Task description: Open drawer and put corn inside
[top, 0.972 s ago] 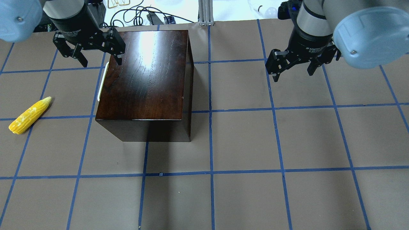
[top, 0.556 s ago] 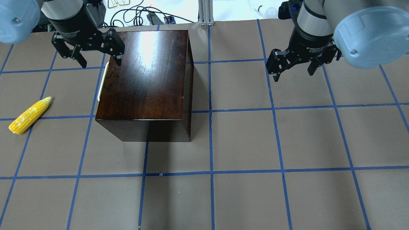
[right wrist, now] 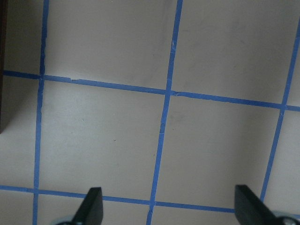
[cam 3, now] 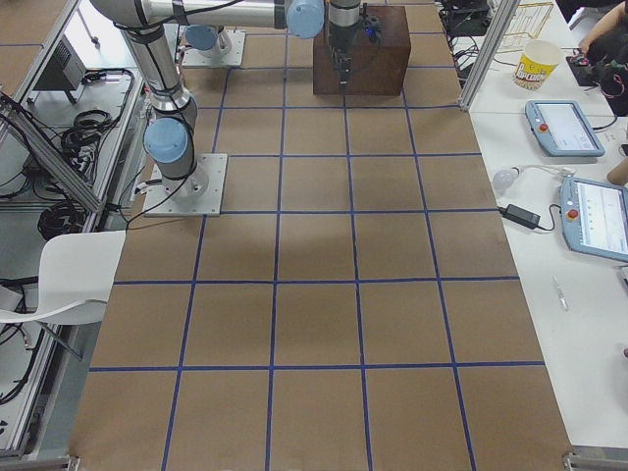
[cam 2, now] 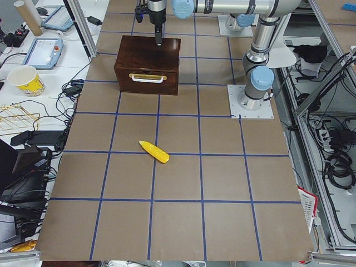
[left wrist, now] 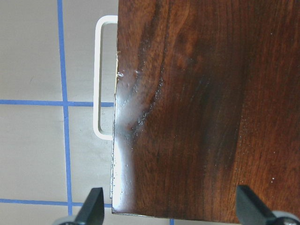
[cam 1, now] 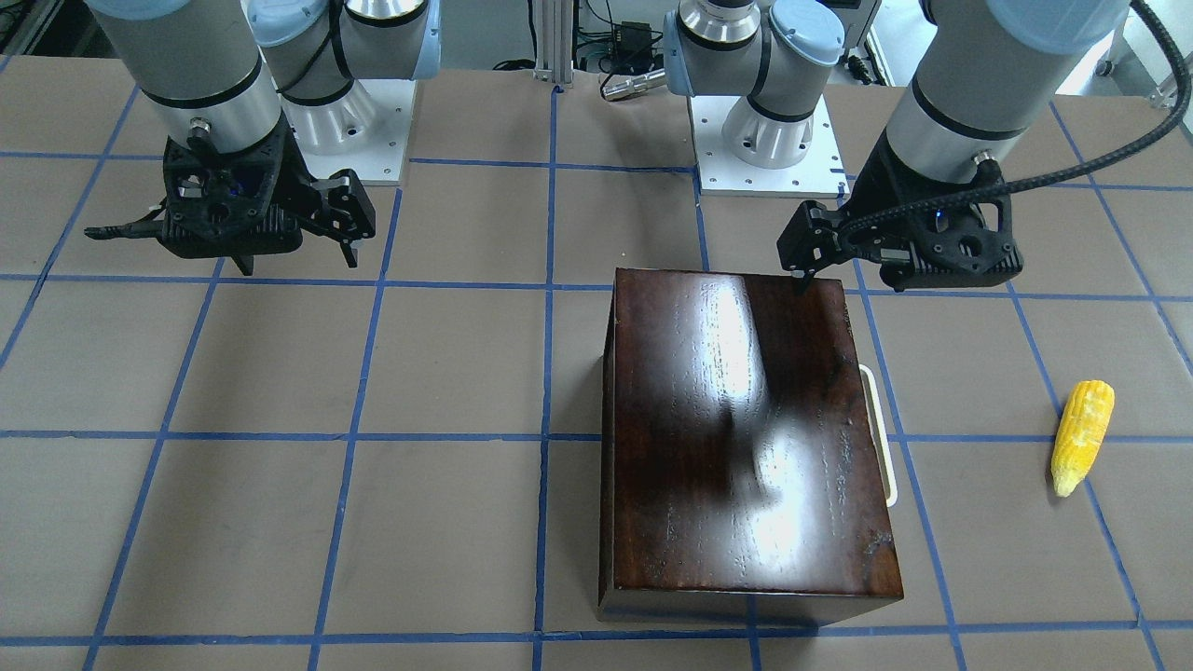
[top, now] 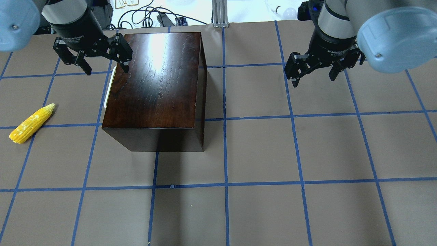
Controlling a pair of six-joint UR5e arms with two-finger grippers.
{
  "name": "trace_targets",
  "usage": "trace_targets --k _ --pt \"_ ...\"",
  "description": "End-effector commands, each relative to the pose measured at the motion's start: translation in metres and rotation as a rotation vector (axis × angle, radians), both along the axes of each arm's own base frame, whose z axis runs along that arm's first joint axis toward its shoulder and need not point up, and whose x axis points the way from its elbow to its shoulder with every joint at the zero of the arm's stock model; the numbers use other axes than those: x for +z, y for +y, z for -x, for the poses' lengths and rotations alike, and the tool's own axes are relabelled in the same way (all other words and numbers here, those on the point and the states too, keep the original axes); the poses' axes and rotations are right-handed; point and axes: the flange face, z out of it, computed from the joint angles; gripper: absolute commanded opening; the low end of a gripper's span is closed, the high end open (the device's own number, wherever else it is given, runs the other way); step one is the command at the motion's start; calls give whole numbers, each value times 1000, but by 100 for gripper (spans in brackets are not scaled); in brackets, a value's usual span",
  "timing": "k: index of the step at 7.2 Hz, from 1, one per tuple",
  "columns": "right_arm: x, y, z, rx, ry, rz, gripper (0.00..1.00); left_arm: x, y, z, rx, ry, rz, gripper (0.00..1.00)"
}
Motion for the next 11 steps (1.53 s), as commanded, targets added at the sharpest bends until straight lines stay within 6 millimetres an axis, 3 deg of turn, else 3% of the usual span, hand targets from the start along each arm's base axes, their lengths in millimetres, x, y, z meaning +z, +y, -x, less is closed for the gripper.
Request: trace_targets --k 1,6,9,11 --pt "0 0 0 -1 0 0 100 7 2 -2 -2 -2 18 100" --pt "0 0 -1 2 0 0 100 5 0 -7 -33 1 13 100" --pt "0 0 -1 2 0 0 100 9 -10 -51 20 11 30 100" --pt "0 0 0 -1 0 0 100 -1 -22 -126 41 66 30 100"
